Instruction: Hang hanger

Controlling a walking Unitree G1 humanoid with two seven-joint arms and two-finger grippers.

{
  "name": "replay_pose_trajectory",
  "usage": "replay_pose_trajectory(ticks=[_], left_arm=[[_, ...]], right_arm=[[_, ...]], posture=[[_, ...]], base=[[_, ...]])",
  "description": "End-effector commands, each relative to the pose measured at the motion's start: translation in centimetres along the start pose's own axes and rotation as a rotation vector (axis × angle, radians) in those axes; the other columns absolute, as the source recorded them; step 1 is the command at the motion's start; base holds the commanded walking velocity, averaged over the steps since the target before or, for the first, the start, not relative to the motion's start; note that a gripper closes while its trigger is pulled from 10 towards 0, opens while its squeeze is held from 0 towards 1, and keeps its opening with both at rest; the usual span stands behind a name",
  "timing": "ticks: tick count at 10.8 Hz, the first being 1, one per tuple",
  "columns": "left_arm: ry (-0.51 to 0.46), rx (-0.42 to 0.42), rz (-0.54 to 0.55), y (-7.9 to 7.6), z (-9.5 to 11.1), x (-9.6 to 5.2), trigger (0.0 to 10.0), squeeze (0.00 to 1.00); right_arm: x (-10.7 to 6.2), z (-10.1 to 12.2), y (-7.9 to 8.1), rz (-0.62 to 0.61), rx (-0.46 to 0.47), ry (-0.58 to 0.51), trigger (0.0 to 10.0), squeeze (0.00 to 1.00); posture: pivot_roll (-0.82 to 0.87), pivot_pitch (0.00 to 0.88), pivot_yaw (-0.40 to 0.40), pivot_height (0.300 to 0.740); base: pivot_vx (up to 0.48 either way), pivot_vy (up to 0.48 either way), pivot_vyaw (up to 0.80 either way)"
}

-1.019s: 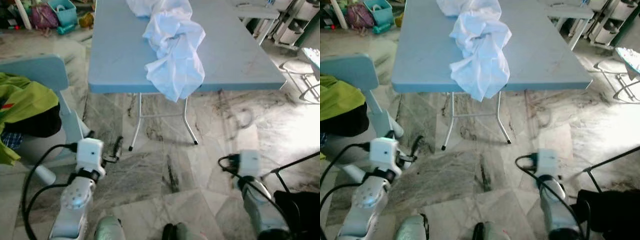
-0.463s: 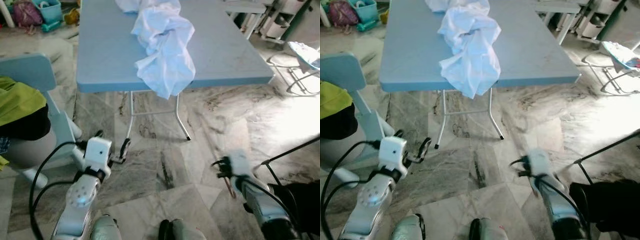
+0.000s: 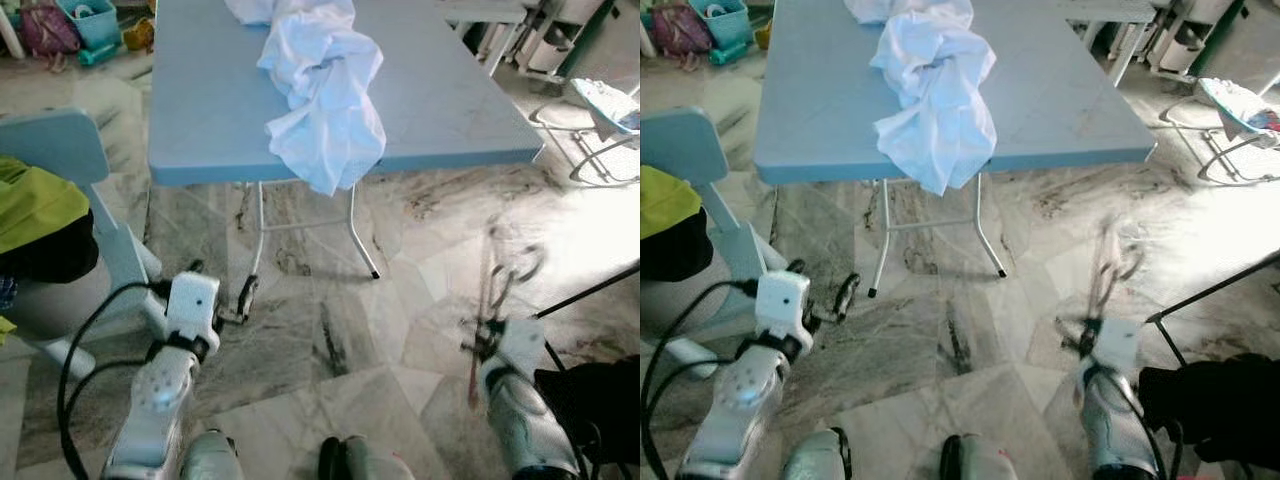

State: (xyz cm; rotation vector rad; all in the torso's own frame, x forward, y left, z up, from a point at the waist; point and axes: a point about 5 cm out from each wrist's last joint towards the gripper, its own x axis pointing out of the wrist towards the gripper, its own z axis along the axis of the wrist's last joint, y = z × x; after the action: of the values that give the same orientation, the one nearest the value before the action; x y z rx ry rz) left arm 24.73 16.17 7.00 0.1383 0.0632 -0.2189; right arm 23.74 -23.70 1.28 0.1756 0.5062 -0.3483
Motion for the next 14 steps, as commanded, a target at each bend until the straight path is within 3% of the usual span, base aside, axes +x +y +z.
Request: replay_pose_trajectory(ticks=[1, 2, 4, 10, 12, 14], left_arm=[[0.009, -0.002, -0.015, -0.1, -0.1, 0.3, 10.0, 0.0], [0.003, -0.004, -0.011, 0.2, 0.0, 0.6, 10.0, 0.0], [0.003, -0.006, -0.014, 0.2, 0.0, 0.5, 10.0, 0.0], [0.019, -0.039, -0.087, -0.2, -0.2, 0.2, 10.0, 0.0], [0.025, -0.04, -0.112, -0.7, -0.4, 0.0, 10.0, 0.0], [0.02, -0.047, -0.081, -0.9, -0.8, -0.2, 10.0, 0.0]], right_arm=[[0.0, 0.8, 0.2, 0.004, 0.021, -0.036, 10.0, 0.0], [0.4, 1.2, 1.3, 0.029, 0.016, -0.045, 10.0, 0.0], [0.7, 1.6, 1.8, 0.042, 0.011, -0.065, 10.0, 0.0], [0.5, 0.7, 1.7, -0.011, 0.038, -0.068, 10.0, 0.0], [0.5, 0.8, 1.6, -0.03, 0.023, -0.087, 10.0, 0.0], [0.6, 1.0, 1.4, -0.029, 0.022, -0.095, 10.0, 0.0]], posture=[[0.06, 0.127, -0.108, 0.74], [0.07, 0.126, -0.106, 0.74], [0.07, 0.126, -0.104, 0.74], [0.07, 0.133, -0.073, 0.74], [0.07, 0.12, -0.07, 0.74], [0.07, 0.099, -0.07, 0.74]], base=[[0.0, 0.424, -0.8], [0.0, 0.48, -0.8], [0.0, 0.48, -0.8], [0.061, 0.445, -0.8], [0.431, 0.122, -0.8], [0.0, 0.0, 0.0]])
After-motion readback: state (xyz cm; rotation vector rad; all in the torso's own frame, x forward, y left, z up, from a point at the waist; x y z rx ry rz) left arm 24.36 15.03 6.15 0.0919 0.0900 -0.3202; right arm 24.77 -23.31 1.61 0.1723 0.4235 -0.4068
